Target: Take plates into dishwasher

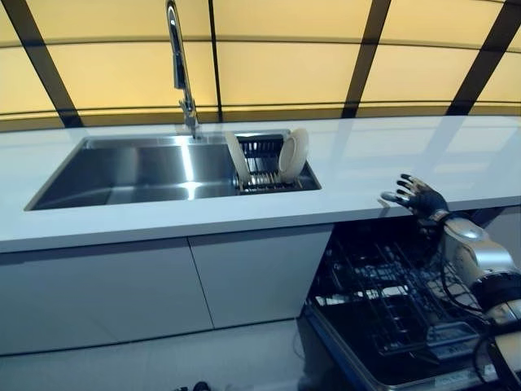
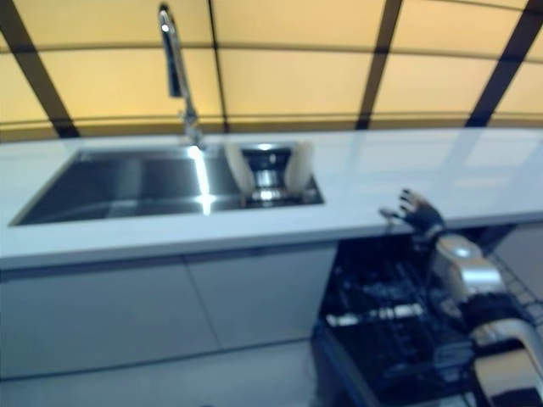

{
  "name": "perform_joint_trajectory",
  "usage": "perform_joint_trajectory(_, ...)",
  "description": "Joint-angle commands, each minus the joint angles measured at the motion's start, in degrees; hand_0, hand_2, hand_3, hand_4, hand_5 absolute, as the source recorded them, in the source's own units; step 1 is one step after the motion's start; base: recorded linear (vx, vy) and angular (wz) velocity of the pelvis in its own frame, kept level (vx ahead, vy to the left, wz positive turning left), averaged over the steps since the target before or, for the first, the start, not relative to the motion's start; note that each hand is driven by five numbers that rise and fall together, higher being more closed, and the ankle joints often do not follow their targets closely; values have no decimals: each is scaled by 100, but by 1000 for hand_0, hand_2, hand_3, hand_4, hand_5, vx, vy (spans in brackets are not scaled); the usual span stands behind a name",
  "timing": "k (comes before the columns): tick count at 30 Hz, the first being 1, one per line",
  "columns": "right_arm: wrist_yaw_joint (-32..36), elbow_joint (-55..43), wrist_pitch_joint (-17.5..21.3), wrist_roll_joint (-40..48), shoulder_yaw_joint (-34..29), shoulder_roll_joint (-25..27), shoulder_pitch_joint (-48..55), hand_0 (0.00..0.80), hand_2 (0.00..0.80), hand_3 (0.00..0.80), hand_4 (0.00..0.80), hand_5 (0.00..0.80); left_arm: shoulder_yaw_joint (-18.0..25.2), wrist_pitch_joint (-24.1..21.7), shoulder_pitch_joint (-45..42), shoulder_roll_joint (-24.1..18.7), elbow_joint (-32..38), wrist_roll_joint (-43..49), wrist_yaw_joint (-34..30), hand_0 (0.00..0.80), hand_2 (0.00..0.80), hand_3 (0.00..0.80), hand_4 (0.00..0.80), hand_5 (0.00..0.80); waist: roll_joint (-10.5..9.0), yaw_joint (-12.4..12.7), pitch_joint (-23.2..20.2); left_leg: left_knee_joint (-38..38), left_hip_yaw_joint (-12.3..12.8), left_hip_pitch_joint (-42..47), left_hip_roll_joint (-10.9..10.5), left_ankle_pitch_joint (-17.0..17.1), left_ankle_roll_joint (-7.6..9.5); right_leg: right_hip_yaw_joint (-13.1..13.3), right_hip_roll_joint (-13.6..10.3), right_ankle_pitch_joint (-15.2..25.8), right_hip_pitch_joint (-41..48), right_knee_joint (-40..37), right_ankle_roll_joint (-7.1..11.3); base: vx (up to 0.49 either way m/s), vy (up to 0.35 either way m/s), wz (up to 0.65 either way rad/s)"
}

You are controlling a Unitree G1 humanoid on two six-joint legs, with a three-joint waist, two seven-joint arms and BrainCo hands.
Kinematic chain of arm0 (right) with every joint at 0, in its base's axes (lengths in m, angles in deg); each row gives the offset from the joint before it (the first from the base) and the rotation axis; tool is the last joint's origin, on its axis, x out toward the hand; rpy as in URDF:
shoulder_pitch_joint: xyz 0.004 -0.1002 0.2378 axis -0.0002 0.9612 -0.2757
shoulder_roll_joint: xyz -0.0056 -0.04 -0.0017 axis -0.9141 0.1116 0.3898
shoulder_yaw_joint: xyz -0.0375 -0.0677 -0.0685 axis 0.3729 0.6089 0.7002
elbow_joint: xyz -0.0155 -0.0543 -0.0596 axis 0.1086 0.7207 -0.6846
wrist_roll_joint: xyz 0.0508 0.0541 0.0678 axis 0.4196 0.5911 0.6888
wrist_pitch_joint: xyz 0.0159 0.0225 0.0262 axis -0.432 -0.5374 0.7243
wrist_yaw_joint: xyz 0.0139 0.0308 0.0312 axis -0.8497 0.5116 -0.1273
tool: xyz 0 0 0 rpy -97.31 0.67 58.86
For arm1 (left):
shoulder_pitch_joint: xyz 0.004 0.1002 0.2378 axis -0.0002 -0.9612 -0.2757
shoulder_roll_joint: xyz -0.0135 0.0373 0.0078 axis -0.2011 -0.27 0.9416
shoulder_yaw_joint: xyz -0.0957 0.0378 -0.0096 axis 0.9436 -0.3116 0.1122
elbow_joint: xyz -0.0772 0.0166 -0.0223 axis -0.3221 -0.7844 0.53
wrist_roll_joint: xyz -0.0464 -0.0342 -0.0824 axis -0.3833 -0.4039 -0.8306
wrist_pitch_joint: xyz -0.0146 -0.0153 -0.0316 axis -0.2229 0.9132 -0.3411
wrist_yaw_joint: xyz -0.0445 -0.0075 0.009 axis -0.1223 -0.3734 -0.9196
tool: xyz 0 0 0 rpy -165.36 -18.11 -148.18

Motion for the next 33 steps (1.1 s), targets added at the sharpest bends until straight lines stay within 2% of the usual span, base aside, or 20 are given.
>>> perform_joint_trajectory(1,144,-471,304,56,-239,78,-242,0,0,0,0,0,-125,-44,72,-120,-43,-18,59,0,0,0,0,0,-297,-44,-271,-26,138,252,-298,126,137,361,-932,1081,571,-1325,899,4,121,-64)
perform_joint_trajectory(4,283,-335,429,125,-251,85,-334,0,0,0,0,0,-130,-92,117,-158,-85,-84,31,0,0,0,0,0,-296,-66,-363,-155,240,331,-324,67,175,372,-1040,1238,450,-1528,982,-27,105,-26)
perform_joint_trajectory(8,189,-234,444,77,-163,-20,-614,0,0,0,0,0,-187,-209,122,-54,-118,-71,-73,0,0,0,0,0,-317,-14,-353,29,357,243,-313,-71,184,318,-1212,1445,335,-1695,1079,-53,58,-11)
perform_joint_trajectory(12,120,-180,430,31,-78,-152,-717,0,0,0,0,0,-160,-266,179,-60,-114,87,-24,0,0,0,0,0,-340,0,-341,210,422,222,-330,-214,235,336,-1309,1484,340,-1689,1131,14,81,-2)
perform_joint_trajectory(17,9,-343,405,26,-247,-201,-435,0,0,0,0,0,-442,-305,64,-126,-15,545,-138,0,0,0,0,0,-339,-24,-357,216,353,263,-464,-296,417,539,-1292,1481,300,-1463,1166,113,102,-6)
perform_joint_trajectory(20,-20,-517,334,0,-369,-195,-273,0,0,0,0,0,-507,-203,-60,-201,0,679,-244,0,0,0,0,0,-328,-17,-381,-19,365,365,-558,-221,476,480,-1306,1706,146,-1133,1148,117,89,-6)
perform_joint_trajectory(21,-46,-583,315,0,-378,-201,-260,0,0,0,0,0,-527,-185,-97,-227,7,701,-293,0,0,0,0,0,-310,-13,-369,-102,400,417,-557,-187,486,428,-1277,1766,53,-939,1156,86,74,-13)
perform_joint_trajectory(23,-53,-680,296,-7,-398,-228,-286,0,0,0,0,0,-493,-178,-219,-254,0,769,-314,0,0,0,0,0,-263,27,-361,-314,559,564,-506,-74,491,141,-1100,1648,-25,-748,1147,91,58,-26)
perform_joint_trajectory(24,-105,-701,287,6,-372,-232,-336,0,0,0,0,0,-484,-168,-230,-256,-16,741,-313,0,0,0,0,0,-257,11,-366,-404,559,617,-522,-43,492,117,-949,1550,-18,-864,1127,88,26,-35)
perform_joint_trajectory(27,-125,-632,339,43,-344,-137,-472,0,0,0,0,0,-471,-140,-217,-252,13,637,-315,0,0,0,0,0,-280,-83,-352,-623,452,753,-655,-77,514,128,-664,1597,-196,-1260,1049,106,-18,-9)
perform_joint_trajectory(29,-113,-547,399,128,-316,-79,-594,0,0,0,0,0,-455,-133,-172,-234,46,492,-188,0,0,0,0,0,-303,-46,-312,-663,445,680,-726,-72,534,41,-620,1642,-222,-1412,1018,-20,-78,10)
perform_joint_trajectory(30,-66,-487,397,194,-293,-29,-681,0,0,0,0,0,-409,-104,-115,-240,58,490,-139,0,0,0,0,0,-314,-29,-299,-673,410,616,-755,-58,543,100,-572,1653,-207,-1500,995,-76,-114,18)
perform_joint_trajectory(33,-51,-351,312,174,-140,-18,-885,0,0,0,0,0,-410,-171,6,-276,70,370,-181,0,0,0,0,0,-327,11,-321,-709,417,567,-758,-50,526,38,-561,1695,-179,-1677,993,-37,-103,19)
